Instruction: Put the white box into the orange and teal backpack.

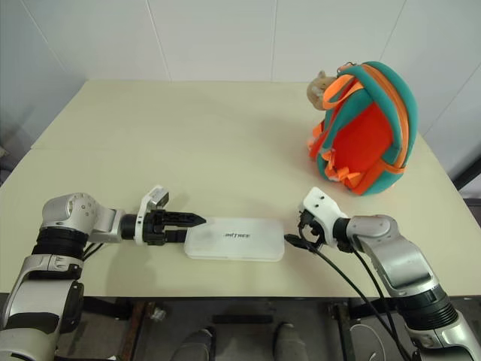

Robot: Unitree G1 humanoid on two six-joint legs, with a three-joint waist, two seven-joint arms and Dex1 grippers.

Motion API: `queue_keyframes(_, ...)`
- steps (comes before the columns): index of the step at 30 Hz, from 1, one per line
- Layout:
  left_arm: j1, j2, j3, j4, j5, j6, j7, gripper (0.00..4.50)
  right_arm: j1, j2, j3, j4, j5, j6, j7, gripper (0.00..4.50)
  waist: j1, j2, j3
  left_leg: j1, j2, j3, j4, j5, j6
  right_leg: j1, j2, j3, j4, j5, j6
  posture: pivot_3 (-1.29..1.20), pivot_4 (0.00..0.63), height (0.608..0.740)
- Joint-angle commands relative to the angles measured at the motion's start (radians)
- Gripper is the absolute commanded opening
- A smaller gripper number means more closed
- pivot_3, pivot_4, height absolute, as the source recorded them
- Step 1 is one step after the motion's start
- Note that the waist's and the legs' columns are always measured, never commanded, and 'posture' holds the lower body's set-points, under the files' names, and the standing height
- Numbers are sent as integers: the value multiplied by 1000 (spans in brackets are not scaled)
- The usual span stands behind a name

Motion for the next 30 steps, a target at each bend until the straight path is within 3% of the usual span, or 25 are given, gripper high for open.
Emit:
queue_keyframes(1, 12, -20, 9, 17, 28, -24, 30, 4273, -2, -1, -18, -25, 4, -6, -2, 4500, 1, 0, 0, 0, 0, 0, 0, 0, 0, 0, 0, 0, 0, 0, 0, 0, 150, 740)
queue_keyframes(3, 15, -19, 4, 17, 39, -38, 34, 3852, 3, -4, -21, -28, 4, -6, -3, 4500, 0, 0, 0, 0, 0, 0, 1, 0, 0, 0, 0, 0, 0, 0, 0, 0, 150, 740)
queue_keyframes(9, 22, -4, -41, -16, 47, -55, 0, 1911, 9, -11, -30, -28, 3, -4, -7, 4500, -3, 0, 0, 0, 0, 0, 2, 0, 0, 0, 0, 0, 0, 0, 0, 0, 150, 740)
queue_keyframes(11, 22, 3, -62, -27, 56, -70, -12, 1507, 7, -13, -38, -25, 4, -5, -9, 4500, -3, 0, 0, 0, 0, 0, 2, 0, 0, 0, 0, 0, 0, 0, 0, 0, 150, 740)
queue_keyframes(21, 45, 70, -241, -105, 121, -164, -77, 1353, -18, 12, -106, 13, 0, -9, -72, 4500, 0, -1, -1, 0, 0, 0, 2, 0, 0, 1, 0, 0, -2, -1, -1, 0, 150, 740)
queue_keyframes(26, 28, 84, -260, -112, 120, -188, -92, 1353, -41, 39, -141, 38, -1, -10, -120, 4500, 1, -2, -1, 0, 0, 0, 2, 0, 0, 2, 0, 0, -2, -2, -5, 0, 150, 740)
queue_keyframes(30, 16, 77, -199, -119, 80, -185, -98, 1353, -69, 93, -200, 51, 18, 3, -181, 4500, 2, -2, -1, 0, 0, 0, 3, 0, 0, 2, 0, 0, -3, -2, -6, 0, 150, 740)
